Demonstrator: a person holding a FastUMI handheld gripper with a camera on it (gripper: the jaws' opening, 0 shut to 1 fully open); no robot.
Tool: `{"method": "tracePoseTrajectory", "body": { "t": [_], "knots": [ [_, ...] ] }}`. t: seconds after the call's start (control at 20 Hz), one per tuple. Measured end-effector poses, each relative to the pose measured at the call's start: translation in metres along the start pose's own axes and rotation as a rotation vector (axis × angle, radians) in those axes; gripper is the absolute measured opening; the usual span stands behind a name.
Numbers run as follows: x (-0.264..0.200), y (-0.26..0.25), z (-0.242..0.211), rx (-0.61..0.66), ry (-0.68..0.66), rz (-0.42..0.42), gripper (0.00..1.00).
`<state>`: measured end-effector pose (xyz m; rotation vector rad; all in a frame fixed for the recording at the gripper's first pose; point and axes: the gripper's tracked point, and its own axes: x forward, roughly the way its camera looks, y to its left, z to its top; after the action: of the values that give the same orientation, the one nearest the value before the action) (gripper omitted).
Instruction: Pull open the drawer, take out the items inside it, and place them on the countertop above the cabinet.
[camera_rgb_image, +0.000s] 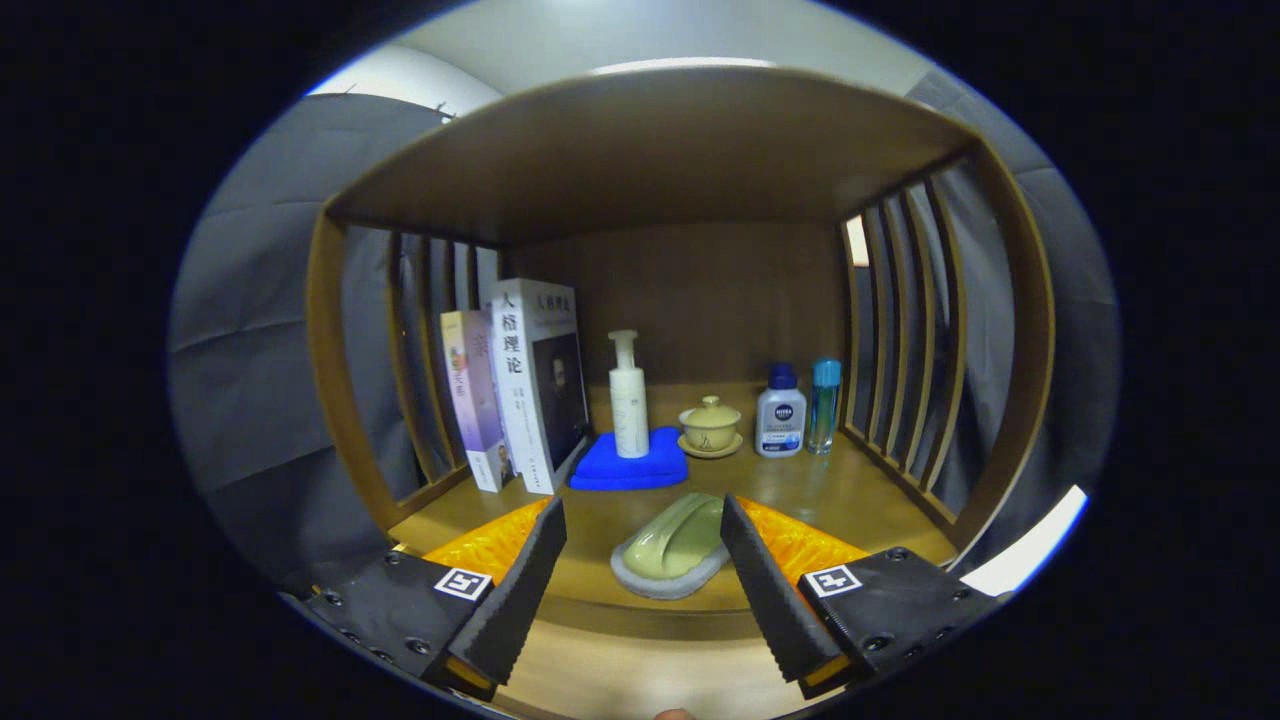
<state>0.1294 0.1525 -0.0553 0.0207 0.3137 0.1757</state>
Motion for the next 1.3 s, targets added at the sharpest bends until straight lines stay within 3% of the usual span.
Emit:
{"method": "tracePoseTrajectory", "body": {
  "t": [0.2, 0.75, 1.0, 1.3],
  "knots": [
    [-0.050, 0.016, -0.002, -0.023, -0.109, -0.003, 0.98],
    [-0.160, 0.030, -0.069, -0.103, -0.166, 0.010, 0.99],
    [-0.176, 0.042, -0.094, -0.167, -0.191, 0.022, 1.00],
    [-0.170, 0.052, -0.131, -0.186, -0.128, 0.039, 0.98]
  ]
}}
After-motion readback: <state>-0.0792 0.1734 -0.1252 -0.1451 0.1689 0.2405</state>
